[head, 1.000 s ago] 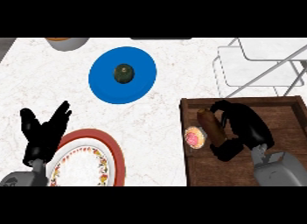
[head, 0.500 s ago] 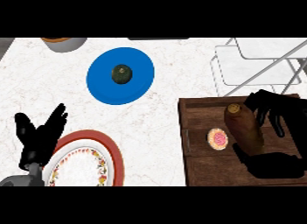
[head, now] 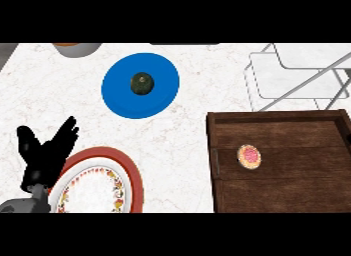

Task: Pick the sweet potato from the tray and place it in the tiered shelf

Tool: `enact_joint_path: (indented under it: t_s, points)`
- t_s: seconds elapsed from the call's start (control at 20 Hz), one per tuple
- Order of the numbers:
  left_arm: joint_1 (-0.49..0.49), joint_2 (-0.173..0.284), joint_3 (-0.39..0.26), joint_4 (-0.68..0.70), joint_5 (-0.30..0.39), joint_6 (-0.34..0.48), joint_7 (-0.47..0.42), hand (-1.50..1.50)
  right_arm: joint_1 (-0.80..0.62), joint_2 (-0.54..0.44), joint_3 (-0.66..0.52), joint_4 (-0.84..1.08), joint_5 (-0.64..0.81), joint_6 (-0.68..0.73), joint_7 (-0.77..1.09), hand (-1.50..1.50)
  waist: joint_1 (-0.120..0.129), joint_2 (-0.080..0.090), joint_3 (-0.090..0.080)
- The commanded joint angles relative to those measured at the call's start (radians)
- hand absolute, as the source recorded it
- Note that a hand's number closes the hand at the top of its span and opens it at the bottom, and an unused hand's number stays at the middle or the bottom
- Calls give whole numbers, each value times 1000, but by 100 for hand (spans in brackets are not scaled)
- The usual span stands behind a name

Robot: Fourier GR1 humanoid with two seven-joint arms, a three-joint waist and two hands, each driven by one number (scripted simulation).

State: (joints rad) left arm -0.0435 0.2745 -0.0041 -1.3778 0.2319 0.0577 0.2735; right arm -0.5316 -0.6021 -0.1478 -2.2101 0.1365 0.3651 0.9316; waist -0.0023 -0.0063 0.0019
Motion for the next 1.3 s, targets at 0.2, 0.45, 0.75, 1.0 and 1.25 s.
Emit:
enact_joint_path:
  t_s: [0.2, 0.45, 0.75, 1.0, 1.25]
  points:
    - [32, -17, -1, 60, -14, -35, -53, 0, -284, -165, -154, 347, -114, 60, 9, 150, 14, 7, -3]
    - [-24, -20, 12, 79, -21, -29, -34, 0, -401, -194, -101, 582, -30, 48, -104, 150, 20, 10, -3]
    - [-48, -24, 28, 107, -27, -37, -46, 0, -489, -194, -57, 786, 18, 63, -244, 150, 20, 11, -3]
    - [-14, -56, -6, 0, -40, 2, 36, 0, -474, -220, -52, 932, 67, 101, -442, 150, 18, 9, -2]
    - [-62, -51, 18, 80, -41, -21, 6, 0, -531, -163, 34, 1065, 197, 20, -530, 150, 19, 11, -3]
